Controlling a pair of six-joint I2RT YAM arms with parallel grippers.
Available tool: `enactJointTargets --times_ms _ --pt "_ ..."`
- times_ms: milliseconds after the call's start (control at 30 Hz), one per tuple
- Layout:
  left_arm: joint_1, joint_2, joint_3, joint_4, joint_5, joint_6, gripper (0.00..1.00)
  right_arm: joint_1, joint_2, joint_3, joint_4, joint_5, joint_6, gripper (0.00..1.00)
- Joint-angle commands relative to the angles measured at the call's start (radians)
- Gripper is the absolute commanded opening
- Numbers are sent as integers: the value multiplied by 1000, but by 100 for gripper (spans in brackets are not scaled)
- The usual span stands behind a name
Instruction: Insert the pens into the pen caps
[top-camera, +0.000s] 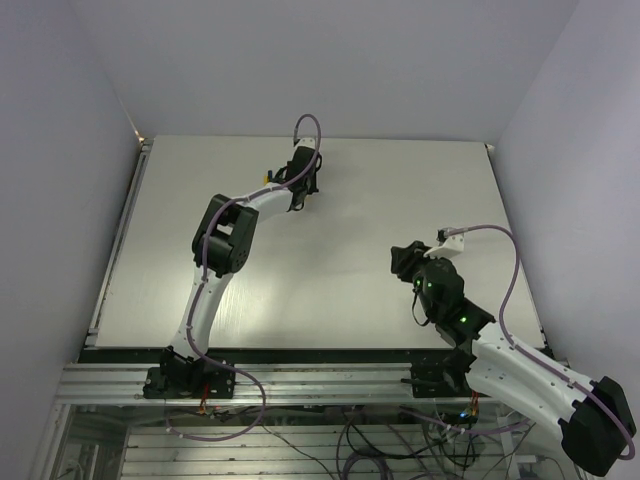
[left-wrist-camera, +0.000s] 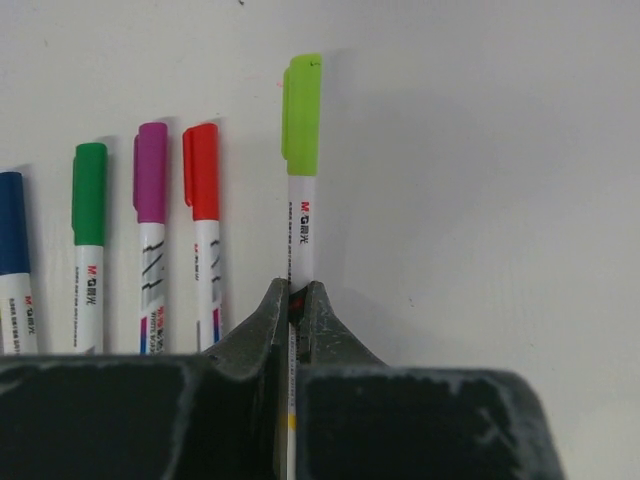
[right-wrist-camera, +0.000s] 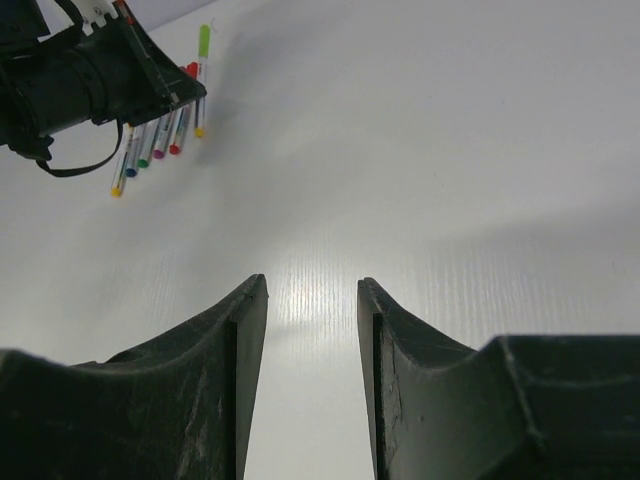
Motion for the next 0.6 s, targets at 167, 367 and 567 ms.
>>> enactJointTargets --times_ms 167,367,567 --pt "34 63 52 -29 -52 10 7 -2 13 -19 -4 0 31 41" --pt "37 64 34 -9 -34 5 16 -2 28 -11 0 -4 27 41" --pt "37 43 12 15 -11 2 26 -3 27 -11 0 -2 26 41"
